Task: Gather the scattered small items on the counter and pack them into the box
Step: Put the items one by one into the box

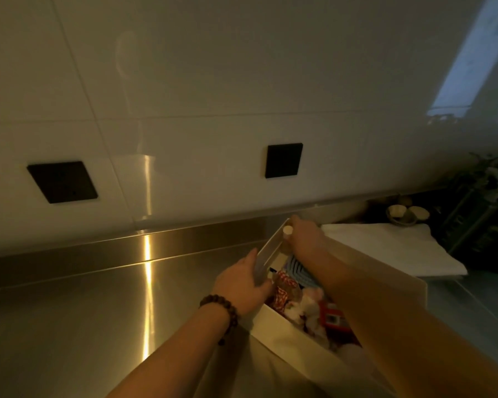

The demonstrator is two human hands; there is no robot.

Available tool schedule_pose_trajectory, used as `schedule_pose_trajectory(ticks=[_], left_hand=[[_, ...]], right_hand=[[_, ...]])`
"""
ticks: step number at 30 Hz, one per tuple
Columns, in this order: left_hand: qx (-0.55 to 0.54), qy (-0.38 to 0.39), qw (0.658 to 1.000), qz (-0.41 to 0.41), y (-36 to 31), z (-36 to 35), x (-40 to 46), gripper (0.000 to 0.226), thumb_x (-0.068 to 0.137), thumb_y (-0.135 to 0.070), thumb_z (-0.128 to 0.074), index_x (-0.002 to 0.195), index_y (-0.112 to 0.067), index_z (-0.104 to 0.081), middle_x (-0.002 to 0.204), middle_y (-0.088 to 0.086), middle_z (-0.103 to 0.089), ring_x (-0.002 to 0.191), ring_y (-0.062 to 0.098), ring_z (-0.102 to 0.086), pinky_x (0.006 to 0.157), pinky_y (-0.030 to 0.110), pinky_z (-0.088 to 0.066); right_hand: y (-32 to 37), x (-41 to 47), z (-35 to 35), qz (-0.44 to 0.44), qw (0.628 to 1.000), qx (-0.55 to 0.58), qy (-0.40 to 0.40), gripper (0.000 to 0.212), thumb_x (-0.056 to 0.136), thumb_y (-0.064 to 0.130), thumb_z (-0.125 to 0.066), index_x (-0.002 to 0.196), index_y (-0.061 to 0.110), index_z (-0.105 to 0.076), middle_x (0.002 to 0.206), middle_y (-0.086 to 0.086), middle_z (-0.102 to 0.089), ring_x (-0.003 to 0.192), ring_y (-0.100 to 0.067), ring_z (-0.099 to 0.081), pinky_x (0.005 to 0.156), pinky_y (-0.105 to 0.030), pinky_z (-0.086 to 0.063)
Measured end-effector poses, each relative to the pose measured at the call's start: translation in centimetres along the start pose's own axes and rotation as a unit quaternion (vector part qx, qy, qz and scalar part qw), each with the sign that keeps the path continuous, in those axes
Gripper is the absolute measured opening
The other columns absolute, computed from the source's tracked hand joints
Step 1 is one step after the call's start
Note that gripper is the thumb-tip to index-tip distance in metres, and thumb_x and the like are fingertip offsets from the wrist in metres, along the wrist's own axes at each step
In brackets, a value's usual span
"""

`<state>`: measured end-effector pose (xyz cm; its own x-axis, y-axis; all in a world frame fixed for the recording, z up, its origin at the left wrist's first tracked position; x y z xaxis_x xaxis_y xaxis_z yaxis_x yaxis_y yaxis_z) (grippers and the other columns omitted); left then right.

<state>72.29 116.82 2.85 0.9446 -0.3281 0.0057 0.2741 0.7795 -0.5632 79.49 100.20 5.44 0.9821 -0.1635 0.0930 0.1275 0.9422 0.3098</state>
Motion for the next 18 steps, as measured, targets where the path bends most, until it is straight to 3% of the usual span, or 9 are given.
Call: schedule_pose_trajectory(ticks=[2,7,14,16,18], left_hand=[[-0.015,0.0,1.0,-0.001,-0.1,0.0,-0.1,0.078,0.08,-0.049,-0.051,0.147,-0.026,-0.018,0.136,0.003,-0.049,0.116,0.021,-0.052,0.094,0.036,-0.046],[-0.03,-0.002,1.0,-0.009,-0.3,0.3,-0.2,0.07,0.078,-0.049,-0.052,0.141,-0.029,-0.026,0.123,0.002,-0.057,0.103,0.021,-0.058,0.085,0.033,-0.049],[-0.08,0.037,0.996,0.019,-0.5,0.2,-0.9,0.071,0.069,-0.048,-0.057,0.134,-0.03,-0.036,0.115,0.005,-0.061,0.095,0.021,-0.059,0.075,0.026,-0.044],[-0.072,0.037,0.996,0.025,-0.5,0.3,-1.1,0.066,0.076,-0.045,-0.061,0.135,-0.03,-0.035,0.118,0.006,-0.061,0.1,0.025,-0.059,0.077,0.026,-0.044],[-0.057,0.037,0.997,0.037,-0.4,0.4,-1.3,0.066,0.078,-0.043,-0.062,0.137,-0.029,-0.034,0.12,0.007,-0.06,0.103,0.027,-0.059,0.079,0.028,-0.044]], right_hand=[[-0.3,-0.5,0.9,0.003,1.0,0.003,-0.025,0.02,0.086,0.02,-0.06,0.103,0.013,-0.052,0.101,-0.015,-0.066,0.094,-0.033,-0.064,0.071,-0.036,-0.046],[-1.9,-3.0,3.7,0.014,0.998,0.053,-0.027,0.024,0.088,0.025,-0.059,0.108,0.012,-0.055,0.103,-0.012,-0.066,0.098,-0.031,-0.06,0.077,-0.033,-0.044],[-7.6,-11.9,7.5,-0.026,0.992,0.113,-0.042,0.042,0.091,0.026,-0.056,0.132,0.019,-0.047,0.128,-0.006,-0.054,0.115,-0.023,-0.053,0.092,-0.028,-0.037],[-9.2,-14.6,7.9,-0.035,0.997,0.057,-0.041,0.046,0.093,0.033,-0.053,0.136,0.019,-0.043,0.136,-0.006,-0.047,0.126,-0.025,-0.046,0.103,-0.035,-0.035],[-10.9,-16.8,7.6,-0.063,0.996,-0.056,-0.02,0.057,0.095,0.038,-0.046,0.145,0.016,-0.029,0.152,-0.01,-0.028,0.143,-0.029,-0.02,0.116,-0.048,-0.015]])
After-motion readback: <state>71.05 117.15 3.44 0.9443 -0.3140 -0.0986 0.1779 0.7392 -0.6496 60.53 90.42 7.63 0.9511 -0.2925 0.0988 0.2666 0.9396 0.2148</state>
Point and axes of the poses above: each hand's wrist, its own x-axis towards the middle knuckle, its own z-axis out of the back of the hand, y = z × x, the point moved 9 cm from there along x, towards the middle knuckle
